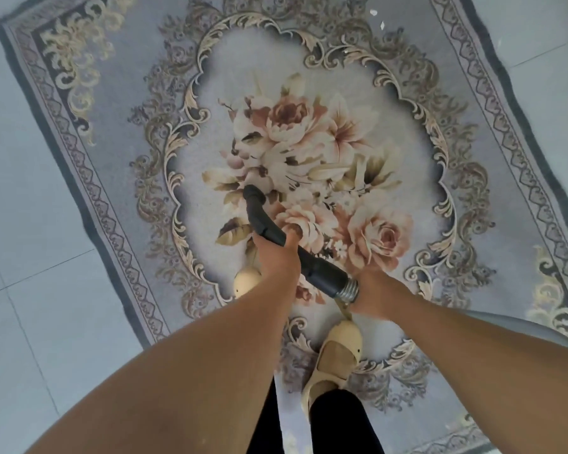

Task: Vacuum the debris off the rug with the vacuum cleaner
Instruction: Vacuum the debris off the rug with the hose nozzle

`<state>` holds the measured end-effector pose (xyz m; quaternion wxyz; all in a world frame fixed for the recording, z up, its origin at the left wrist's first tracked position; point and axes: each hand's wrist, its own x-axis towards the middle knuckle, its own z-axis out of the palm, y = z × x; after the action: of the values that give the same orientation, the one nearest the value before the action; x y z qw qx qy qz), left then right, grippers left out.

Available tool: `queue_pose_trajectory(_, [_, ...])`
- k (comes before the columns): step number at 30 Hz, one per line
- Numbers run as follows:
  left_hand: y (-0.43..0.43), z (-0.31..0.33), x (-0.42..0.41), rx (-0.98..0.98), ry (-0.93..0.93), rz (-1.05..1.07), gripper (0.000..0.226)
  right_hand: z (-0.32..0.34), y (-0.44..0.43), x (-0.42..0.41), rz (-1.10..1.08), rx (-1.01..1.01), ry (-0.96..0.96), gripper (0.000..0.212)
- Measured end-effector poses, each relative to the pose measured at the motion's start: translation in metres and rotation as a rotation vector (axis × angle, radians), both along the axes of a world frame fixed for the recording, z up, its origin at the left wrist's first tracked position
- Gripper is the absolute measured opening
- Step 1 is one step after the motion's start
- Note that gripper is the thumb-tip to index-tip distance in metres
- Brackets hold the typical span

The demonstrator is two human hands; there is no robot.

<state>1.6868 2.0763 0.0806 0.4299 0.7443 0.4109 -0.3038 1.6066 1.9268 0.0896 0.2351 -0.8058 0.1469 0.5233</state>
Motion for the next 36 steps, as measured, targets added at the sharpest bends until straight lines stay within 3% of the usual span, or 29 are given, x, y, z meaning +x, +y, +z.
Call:
queue_pose_trajectory(2, [0.005, -0.009, 0.026, 0.016, -0.038, 0.001, 0.073, -0.014, 0.012, 0.019, -0.002, 0.007, -0.042, 0.016])
queue_pose_trajectory(6, [0.015, -0.025, 0.055, 0.06, -0.082, 0.0, 0.075, -0.031, 0.024, 0.047, -0.019, 0.019, -0.091, 0.016])
queue_pose_trajectory(13, [-0.008, -0.013, -0.01, 0.035, -0.042, -0.055, 0.073, -0.023, 0.001, -0.013, 0.025, -0.022, 0.074, 0.022])
queue_pose_trajectory(16, [0.01, -0.022, 0.039, 0.038, -0.15, -0.181, 0.065, -0.04, 0.03, 0.026, -0.034, 0.034, 0.03, 0.019])
queue_pose_trajectory(21, [0.049, -0.028, 0.127, 0.206, -0.116, -0.253, 0.056, -0.063, 0.082, 0.093, -0.134, 0.117, -0.15, 0.034])
queue_pose_trajectory(26, [0.031, -0.02, 0.096, 0.136, -0.078, -0.244, 0.064, -0.041, 0.056, 0.067, -0.13, 0.053, 0.006, 0.031])
queue_pose_trajectory(31, [0.001, 0.002, 0.068, -0.008, 0.108, -0.115, 0.065, -0.002, 0.013, 0.048, -0.042, -0.093, 0.055, 0.026])
queue_pose_trajectory(36, [0.02, -0.001, 0.133, 0.046, 0.007, -0.17, 0.06, 0.01, 0.039, 0.109, -0.048, -0.063, -0.031, 0.027])
